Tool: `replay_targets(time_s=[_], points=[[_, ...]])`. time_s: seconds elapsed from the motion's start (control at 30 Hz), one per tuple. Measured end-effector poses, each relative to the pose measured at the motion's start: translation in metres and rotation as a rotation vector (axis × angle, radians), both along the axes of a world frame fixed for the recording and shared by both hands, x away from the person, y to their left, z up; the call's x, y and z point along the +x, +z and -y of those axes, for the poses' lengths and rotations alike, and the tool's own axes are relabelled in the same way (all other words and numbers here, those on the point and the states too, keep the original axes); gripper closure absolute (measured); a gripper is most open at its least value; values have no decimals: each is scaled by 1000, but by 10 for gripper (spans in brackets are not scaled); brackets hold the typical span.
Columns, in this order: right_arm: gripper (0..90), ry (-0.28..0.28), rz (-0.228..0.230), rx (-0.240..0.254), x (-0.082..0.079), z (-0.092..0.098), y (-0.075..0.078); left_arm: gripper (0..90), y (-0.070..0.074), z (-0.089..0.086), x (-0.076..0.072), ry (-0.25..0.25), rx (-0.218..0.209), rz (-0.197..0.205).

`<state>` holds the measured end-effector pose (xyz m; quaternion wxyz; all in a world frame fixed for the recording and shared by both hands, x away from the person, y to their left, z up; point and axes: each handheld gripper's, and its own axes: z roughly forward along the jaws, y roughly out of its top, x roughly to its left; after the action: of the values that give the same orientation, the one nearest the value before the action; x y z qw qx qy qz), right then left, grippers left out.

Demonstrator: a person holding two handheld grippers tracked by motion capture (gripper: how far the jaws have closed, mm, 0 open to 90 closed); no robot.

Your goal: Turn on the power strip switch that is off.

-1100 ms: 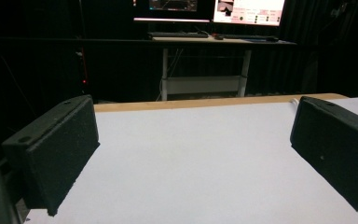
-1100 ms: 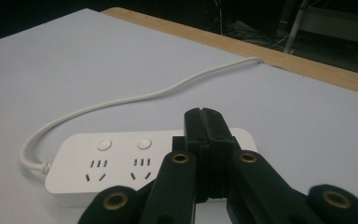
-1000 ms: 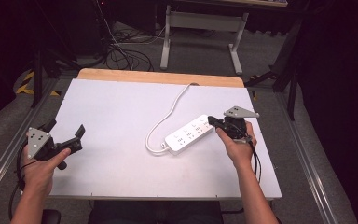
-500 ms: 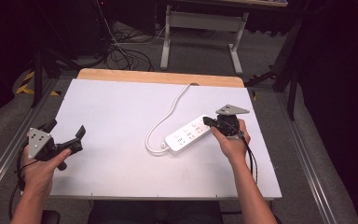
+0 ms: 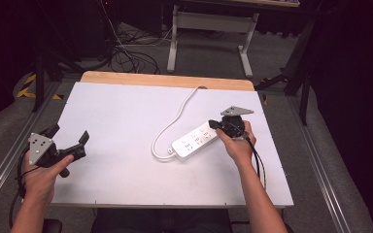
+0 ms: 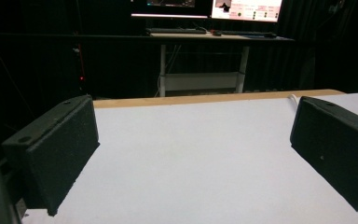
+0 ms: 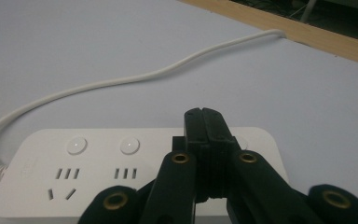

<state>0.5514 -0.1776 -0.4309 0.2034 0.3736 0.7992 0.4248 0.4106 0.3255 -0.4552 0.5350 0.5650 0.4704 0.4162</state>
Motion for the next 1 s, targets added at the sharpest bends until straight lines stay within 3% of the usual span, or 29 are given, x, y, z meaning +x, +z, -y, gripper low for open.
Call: replay_targets(time_s=[0.53, 1.0], points=[[900, 17, -63, -53, 18, -18, -23, 14, -1, -1, -1, 2, 2, -9], [900, 11, -65, -60, 23, -24, -30, 13, -1, -3, -2, 4, -3, -9]])
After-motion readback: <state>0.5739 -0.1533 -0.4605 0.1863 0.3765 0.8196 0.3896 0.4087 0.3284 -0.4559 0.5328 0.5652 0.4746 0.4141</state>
